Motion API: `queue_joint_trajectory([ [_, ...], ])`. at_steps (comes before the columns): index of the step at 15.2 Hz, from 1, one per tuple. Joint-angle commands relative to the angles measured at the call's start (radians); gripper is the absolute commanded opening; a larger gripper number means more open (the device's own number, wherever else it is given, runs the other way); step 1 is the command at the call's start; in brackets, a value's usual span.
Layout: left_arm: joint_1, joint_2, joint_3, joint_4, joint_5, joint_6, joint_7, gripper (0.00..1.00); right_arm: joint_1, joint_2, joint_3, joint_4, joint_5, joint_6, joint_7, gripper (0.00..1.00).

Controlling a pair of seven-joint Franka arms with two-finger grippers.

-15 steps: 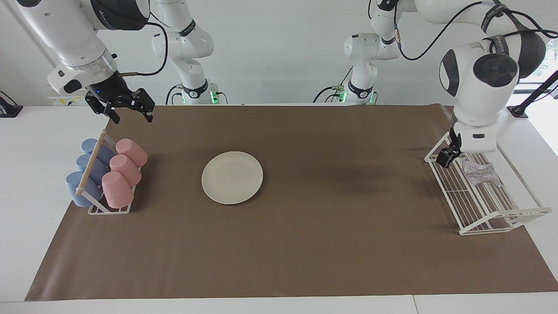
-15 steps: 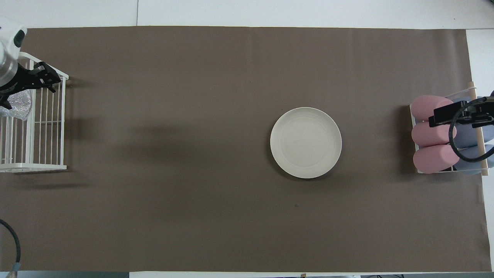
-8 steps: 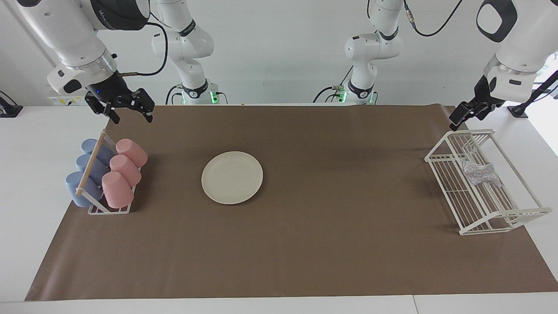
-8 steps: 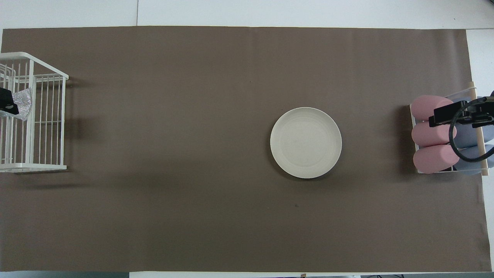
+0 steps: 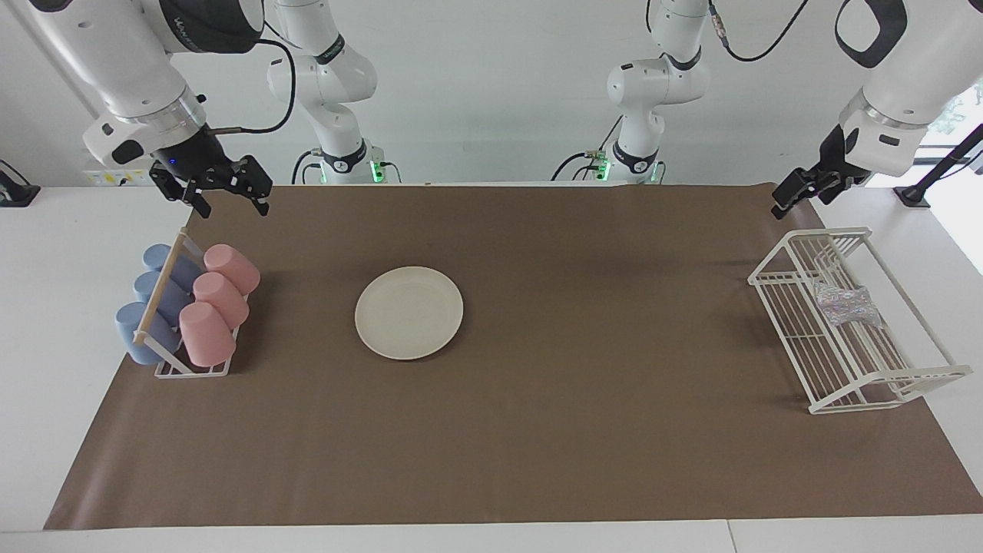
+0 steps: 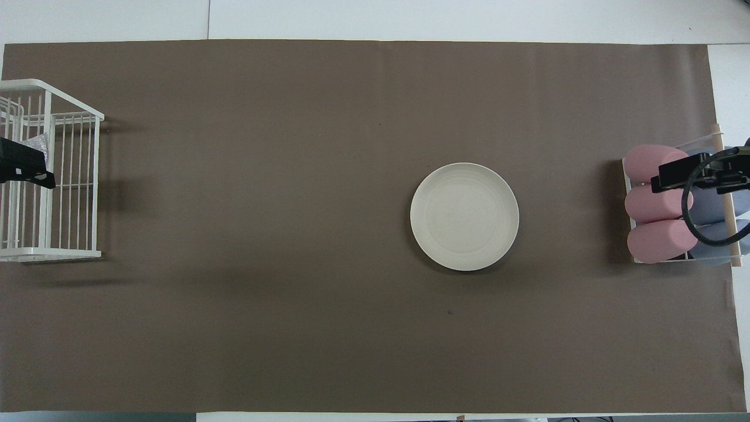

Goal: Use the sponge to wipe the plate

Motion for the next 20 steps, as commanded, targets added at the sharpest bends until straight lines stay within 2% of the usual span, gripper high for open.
queue_joint_trajectory([
  [1, -0.013, -0.045, 0.004, -0.066, -0.037, 0.012, 0.099, 1.0, 0.005, -0.011, 0.001, -0.009, -0.022, -0.001, 0.021, 1.0],
  [4, -0.022, -0.047, 0.004, -0.027, -0.073, -0.017, 0.098, 1.0, 0.005, -0.011, 0.001, -0.008, -0.02, -0.001, 0.022, 1.0],
  [8, -0.015, -0.079, 0.004, -0.026, -0.086, -0.076, 0.051, 1.0, 0.005, -0.011, 0.001, -0.008, -0.022, 0.002, 0.018, 1.0],
  [12, -0.011, -0.082, 0.006, -0.08, -0.067, -0.011, 0.057, 1.0, 0.005, -0.008, 0.001, -0.004, -0.055, -0.001, 0.012, 1.0],
  [14, -0.018, -0.079, -0.002, -0.078, 0.011, 0.016, 0.06, 1.0, 0.007, -0.005, 0.001, 0.003, -0.098, -0.004, 0.001, 1.0],
  [20, -0.01, -0.079, -0.017, -0.078, 0.012, 0.026, 0.054, 1.0, 0.007, -0.007, 0.015, 0.002, -0.127, -0.027, -0.014, 1.0],
])
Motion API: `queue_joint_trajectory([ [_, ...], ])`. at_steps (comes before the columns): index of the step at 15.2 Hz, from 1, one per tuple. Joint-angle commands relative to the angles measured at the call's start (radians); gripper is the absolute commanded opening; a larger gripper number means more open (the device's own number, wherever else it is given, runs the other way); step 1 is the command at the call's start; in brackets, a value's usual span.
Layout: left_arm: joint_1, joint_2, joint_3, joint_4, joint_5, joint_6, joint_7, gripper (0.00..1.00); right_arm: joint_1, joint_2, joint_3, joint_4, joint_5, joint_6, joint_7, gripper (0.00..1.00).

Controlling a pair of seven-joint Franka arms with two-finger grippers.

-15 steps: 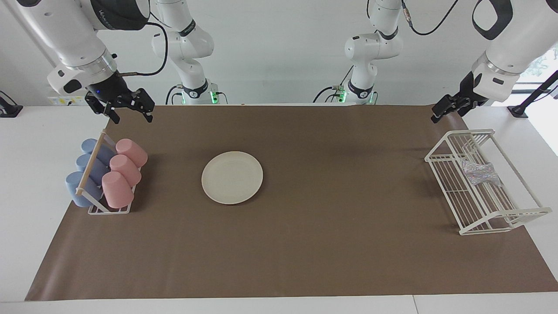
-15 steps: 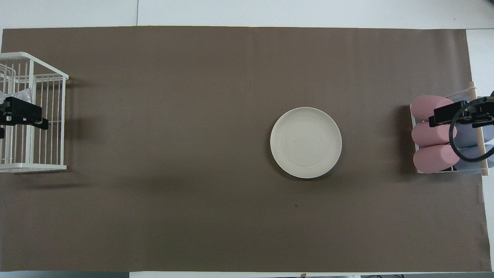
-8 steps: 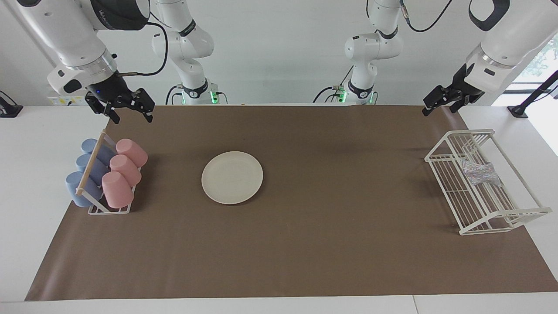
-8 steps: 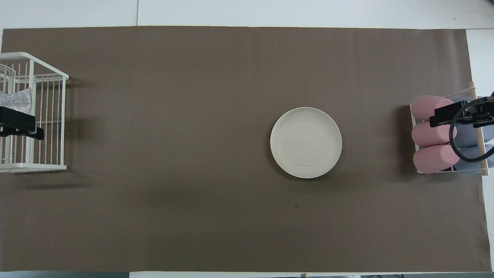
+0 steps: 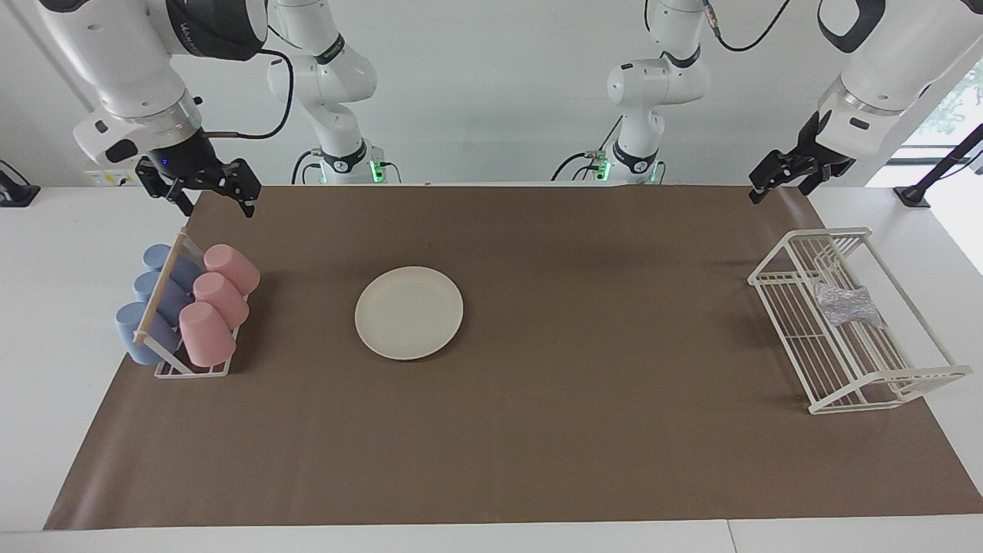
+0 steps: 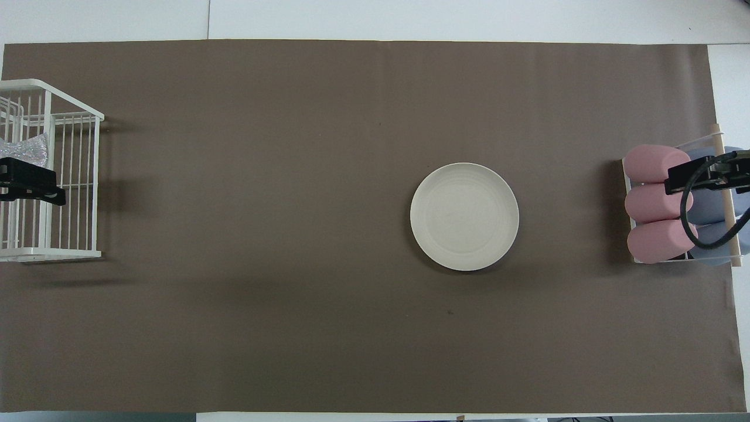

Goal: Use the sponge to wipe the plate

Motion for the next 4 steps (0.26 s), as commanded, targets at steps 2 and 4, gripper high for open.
queue_joint_trajectory([
  [2, 0.003, -0.011, -0.005, -0.016, 0.016, 0.017, -0.004, 1.0, 0.002, -0.008, 0.006, 0.001, -0.024, -0.029, -0.013, 1.0],
  [4, 0.005, -0.012, -0.005, -0.016, 0.016, 0.017, -0.001, 1.0, 0.0, -0.008, 0.006, 0.001, -0.024, -0.026, -0.013, 1.0],
])
